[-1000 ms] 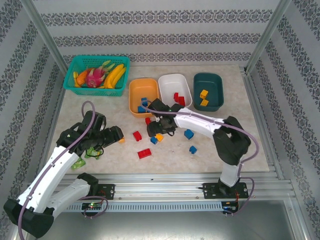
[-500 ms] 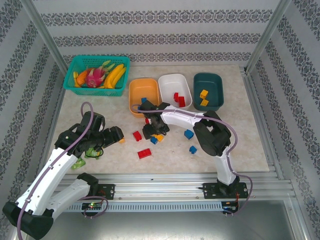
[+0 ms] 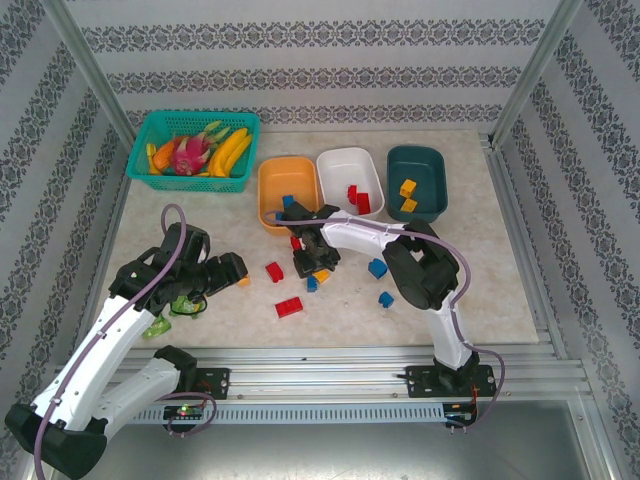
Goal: Sort the legos into containers by color
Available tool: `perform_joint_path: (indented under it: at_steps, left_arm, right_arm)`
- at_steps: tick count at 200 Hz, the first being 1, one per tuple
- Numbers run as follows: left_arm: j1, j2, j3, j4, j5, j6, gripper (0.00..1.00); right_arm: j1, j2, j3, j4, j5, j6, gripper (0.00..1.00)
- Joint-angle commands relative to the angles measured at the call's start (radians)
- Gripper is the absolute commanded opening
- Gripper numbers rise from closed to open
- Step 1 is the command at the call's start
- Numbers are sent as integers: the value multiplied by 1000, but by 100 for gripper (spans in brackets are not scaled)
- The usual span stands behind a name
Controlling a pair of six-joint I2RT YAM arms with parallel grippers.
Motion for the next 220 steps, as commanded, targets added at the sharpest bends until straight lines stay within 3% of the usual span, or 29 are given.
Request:
perform_joint_path:
  at_steps: [1, 31, 76, 128, 168, 220]
  left_arm:
    - [8, -8, -11, 32, 14, -16, 77]
    - [4, 8, -19, 70, 51, -10, 77]
    - [-76, 96, 1, 259, 148, -13, 78]
    - [-178, 362, 203, 428, 143, -19, 78]
    - [-198, 572, 375, 487, 166, 13, 78]
    - [-215, 787, 571, 521, 199, 29, 79]
  right_arm:
    - [-9, -6, -24, -19, 26, -11, 46]
    - [-17, -70, -57, -2, 55, -12, 33]
    - [-81, -282, -110, -46, 113, -9, 28]
    - [-390, -498, -153, -42, 110, -20, 27]
    - [-615, -367, -3, -53, 181, -67, 27]
    - [-733, -30, 321, -181, 252, -98, 27]
